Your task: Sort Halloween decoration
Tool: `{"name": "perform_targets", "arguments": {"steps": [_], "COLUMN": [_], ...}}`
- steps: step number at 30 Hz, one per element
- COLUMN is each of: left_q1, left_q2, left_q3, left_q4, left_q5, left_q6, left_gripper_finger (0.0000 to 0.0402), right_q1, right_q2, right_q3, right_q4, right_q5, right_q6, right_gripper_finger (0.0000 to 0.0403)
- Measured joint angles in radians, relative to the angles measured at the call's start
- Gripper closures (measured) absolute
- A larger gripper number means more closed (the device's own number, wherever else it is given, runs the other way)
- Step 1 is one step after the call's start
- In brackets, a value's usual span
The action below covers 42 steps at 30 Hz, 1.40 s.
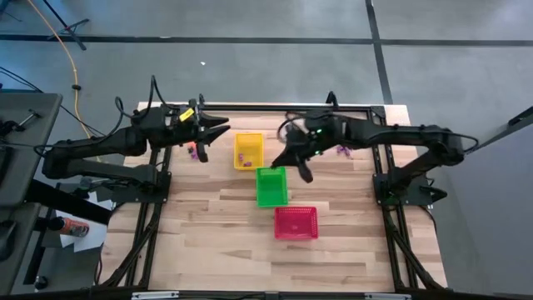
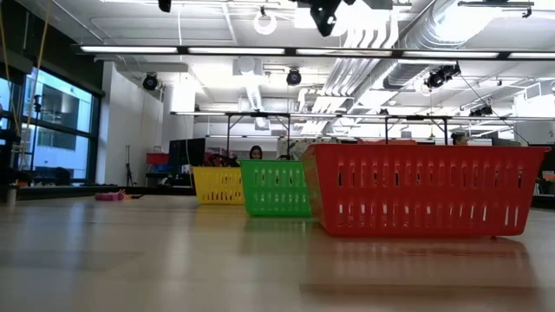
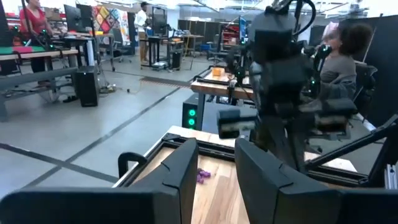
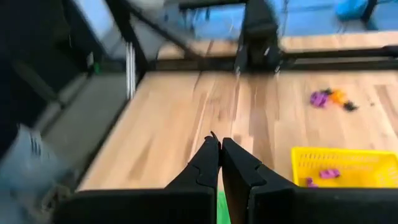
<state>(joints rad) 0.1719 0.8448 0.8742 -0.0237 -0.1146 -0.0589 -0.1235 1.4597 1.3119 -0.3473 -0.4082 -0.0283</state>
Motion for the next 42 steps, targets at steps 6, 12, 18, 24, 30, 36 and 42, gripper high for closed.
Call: {"name": "perform_targets", "arguments": {"steps": [6, 12, 18, 24, 30, 36, 42], "left_q1": [0.000, 0.000, 0.000, 0.000, 0.000, 0.000, 0.000], "left_q2": [0.001, 0.001, 0.001, 0.001, 0.001, 0.001, 0.001], "left_q3": [0.000, 0.000, 0.000, 0.000, 0.000, 0.000, 0.000], "left_q4": [0.000, 0.000, 0.000, -0.001, -0.003, -0.009, -0.009], "left_q5": [0.000, -0.004, -0.006, -0.006, -0.006, -0.005, -0.005], "left_q6": [0.003, 0.018, 0.018, 0.018, 0.018, 0.019, 0.019], "left_gripper_finger": [0.0305, 0.0306, 0.0308, 0.0309, 0.0309, 0.0307, 0.0306], "right_q1": [0.021, 0.045, 0.080, 0.092, 0.092, 0.092, 0.092], "right_q2": [0.137, 0.275, 0.399, 0.492, 0.521, 0.521, 0.521], "right_q3": [0.069, 0.070, 0.070, 0.070, 0.070, 0.067, 0.067], "right_q4": [-0.161, -0.189, -0.189, -0.189, -0.178, -0.155, -0.151], "right_q5": [0.085, 0.121, 0.201, 0.303, 0.330, 0.330, 0.325], "right_q6": [-0.165, -0.220, -0.270, -0.269, -0.262, -0.259, -0.212], "right_gripper_finger": [0.0403, 0.0403, 0.0403, 0.0403, 0.0403, 0.0403, 0.0395]}}
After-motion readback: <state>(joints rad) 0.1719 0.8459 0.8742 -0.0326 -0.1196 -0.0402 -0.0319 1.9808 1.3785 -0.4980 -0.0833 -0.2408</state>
